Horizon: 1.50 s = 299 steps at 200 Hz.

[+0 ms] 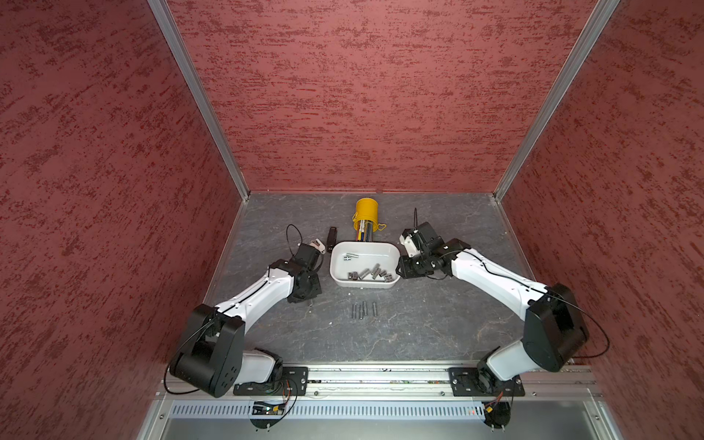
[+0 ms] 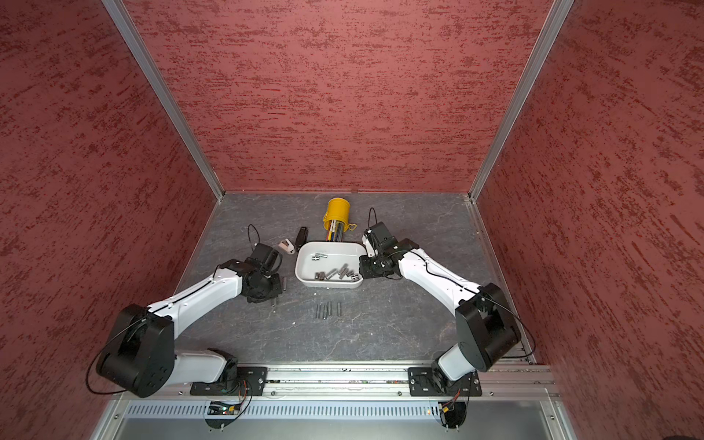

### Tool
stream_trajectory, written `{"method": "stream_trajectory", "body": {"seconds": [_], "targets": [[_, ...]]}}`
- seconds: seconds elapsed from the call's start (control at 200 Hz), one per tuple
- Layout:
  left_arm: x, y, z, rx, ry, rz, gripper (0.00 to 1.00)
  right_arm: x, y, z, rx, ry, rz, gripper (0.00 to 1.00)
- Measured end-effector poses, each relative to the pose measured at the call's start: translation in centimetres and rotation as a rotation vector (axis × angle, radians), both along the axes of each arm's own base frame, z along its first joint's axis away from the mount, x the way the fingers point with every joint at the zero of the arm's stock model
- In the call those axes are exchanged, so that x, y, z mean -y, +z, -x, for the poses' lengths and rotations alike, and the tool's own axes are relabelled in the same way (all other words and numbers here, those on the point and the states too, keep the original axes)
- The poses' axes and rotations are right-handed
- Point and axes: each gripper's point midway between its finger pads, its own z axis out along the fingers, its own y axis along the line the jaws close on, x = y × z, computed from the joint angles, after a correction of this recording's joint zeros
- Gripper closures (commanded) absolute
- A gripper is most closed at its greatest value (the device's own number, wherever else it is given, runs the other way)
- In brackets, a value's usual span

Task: Take out the socket from the storage box
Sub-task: Place the socket head at the center of the board.

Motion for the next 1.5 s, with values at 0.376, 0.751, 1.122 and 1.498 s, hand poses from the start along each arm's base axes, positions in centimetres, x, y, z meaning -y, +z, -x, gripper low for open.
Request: {"method": "stream_trajectory", "body": {"seconds": [0.376, 0.751, 1.122, 1.498], "targets": [[-1.0, -2.5, -2.7, -0.033, 0.05, -0.005, 0.91, 0.0, 0.0, 0.0, 0.0, 0.0, 0.0, 0.62], [-0.9, -2.8, -3.5, -0.019, 0.045, 0.001, 0.68, 0.0, 0.0, 0.0, -0.001, 0.001, 0.001, 0.62], [-0.6, -2.6, -3.7, -0.008, 0.033, 0.012, 0.54, 0.0, -0.1, 0.0, -0.004, 0.001, 0.002, 0.61], [-1.1, 4.6, -3.8, 0.188, 0.032, 0.034, 0.43, -3.1, 2.5, -2.2, 0.041, 0.063, -0.052, 0.62]]}}
